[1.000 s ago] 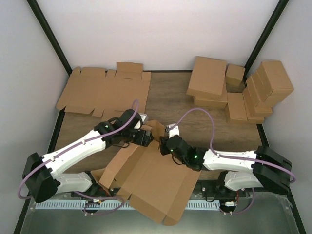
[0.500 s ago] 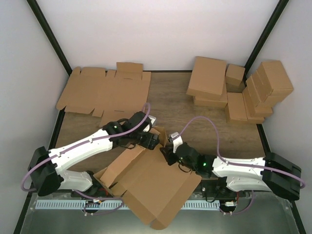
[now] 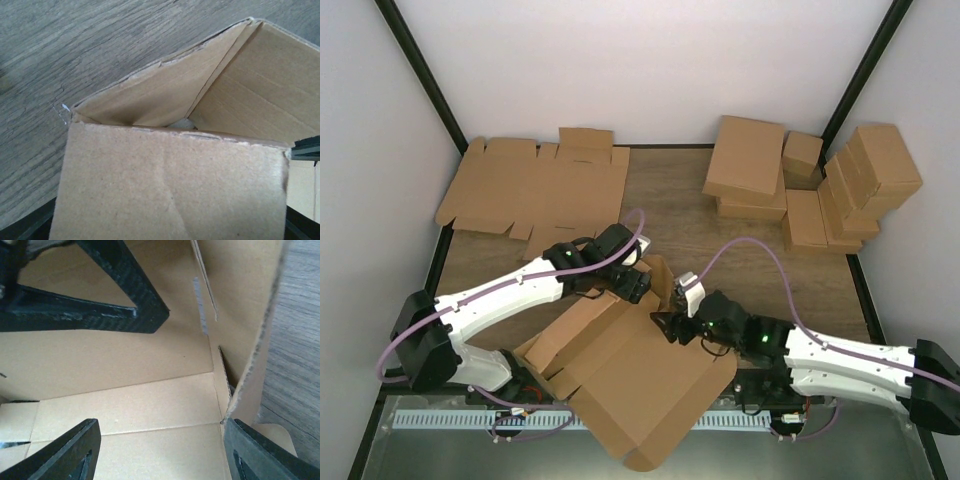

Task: Fold the paper box

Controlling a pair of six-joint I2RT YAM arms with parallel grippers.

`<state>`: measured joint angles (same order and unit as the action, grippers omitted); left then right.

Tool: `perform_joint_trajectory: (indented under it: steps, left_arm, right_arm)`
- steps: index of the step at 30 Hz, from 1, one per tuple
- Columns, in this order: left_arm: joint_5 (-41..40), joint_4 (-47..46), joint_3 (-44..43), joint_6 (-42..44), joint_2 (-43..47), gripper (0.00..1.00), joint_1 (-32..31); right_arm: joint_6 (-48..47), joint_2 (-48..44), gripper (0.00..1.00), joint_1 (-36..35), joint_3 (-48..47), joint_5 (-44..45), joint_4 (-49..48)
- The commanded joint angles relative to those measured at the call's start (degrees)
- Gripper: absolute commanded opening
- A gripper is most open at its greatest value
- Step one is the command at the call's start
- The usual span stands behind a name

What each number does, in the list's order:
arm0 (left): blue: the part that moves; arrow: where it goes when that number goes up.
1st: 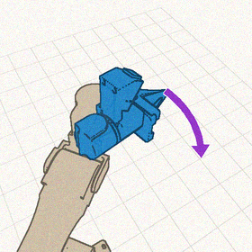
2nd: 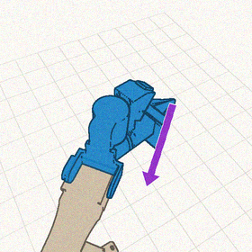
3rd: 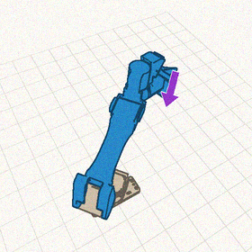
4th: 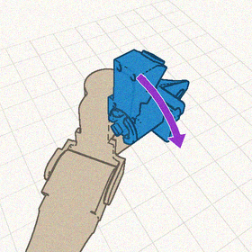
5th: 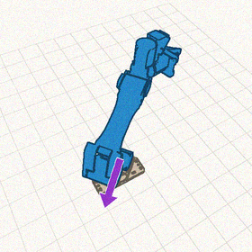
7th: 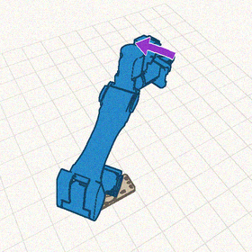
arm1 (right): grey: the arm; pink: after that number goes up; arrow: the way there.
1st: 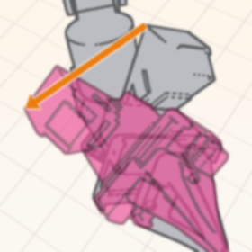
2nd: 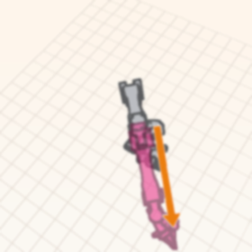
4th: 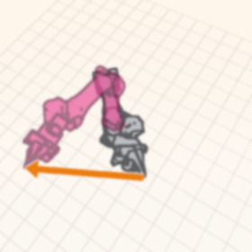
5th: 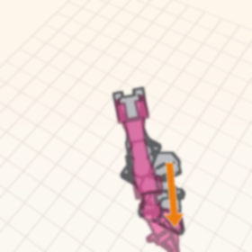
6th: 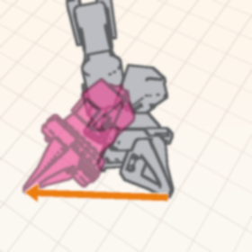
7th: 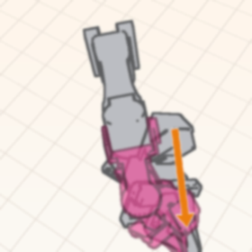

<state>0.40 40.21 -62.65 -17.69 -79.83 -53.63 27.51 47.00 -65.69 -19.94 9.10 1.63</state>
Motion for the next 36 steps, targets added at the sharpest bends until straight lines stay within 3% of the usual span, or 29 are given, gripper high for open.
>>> perform_joint_trajectory:
  steps: [1, 4, 9, 12, 15, 20, 26, 36]
  left_arm:
    - [-0.49, -0.34, -0.71, 1.3, -0.24, 0.78, -0.34]
    - [-0.45, -0.73, -0.73, 1.02, -0.43, 0.78, -0.28]
    - [-1.02, -0.62, -0.4, 0.86, -0.12, 0.77, -0.33]
    - [-1.6, -0.55, 0.09, 0.82, 0.6, 0.77, -0.28]
    - [-1.74, -0.49, 0.38, 0.86, 1.18, 0.77, -0.32]
    - [-1.49, -0.43, 0.8, 1.25, 2.01, 0.77, -0.28]
    - [-0.94, -0.46, 1.45, 1.45, 2.73, 0.77, -0.3]
    - [0.35, -1.18, 1.96, 1.98, 2.1, 0.78, -0.38]
  right_arm:
    - [-3.34, -2.68, 0.7, 2.87, -5.68, -5.37, 7.11]
    - [-6.87, -4.16, 0.7, 9.63, -9.41, -11.1, 10.69]
    - [-6.23, -4.89, 0.69, 21.8, -12.06, -24.76, 8.48]
    - [-4.57, -5.08, 0.63, 29.09, -12.27, -28.82, 5.13]
    - [-2.46, -5.83, 0.61, 39.89, -11.13, -38.62, -0.52]
    - [0.06, 2.69, 0.6, 51.61, -11.33, -47.67, -6.21]
    - [-4.29, 18.31, 0.55, 52.16, -12.81, -53.51, -10.87]
    - [-15.02, 26.56, 0.56, 41.65, -12.03, -57.14, -13.11]
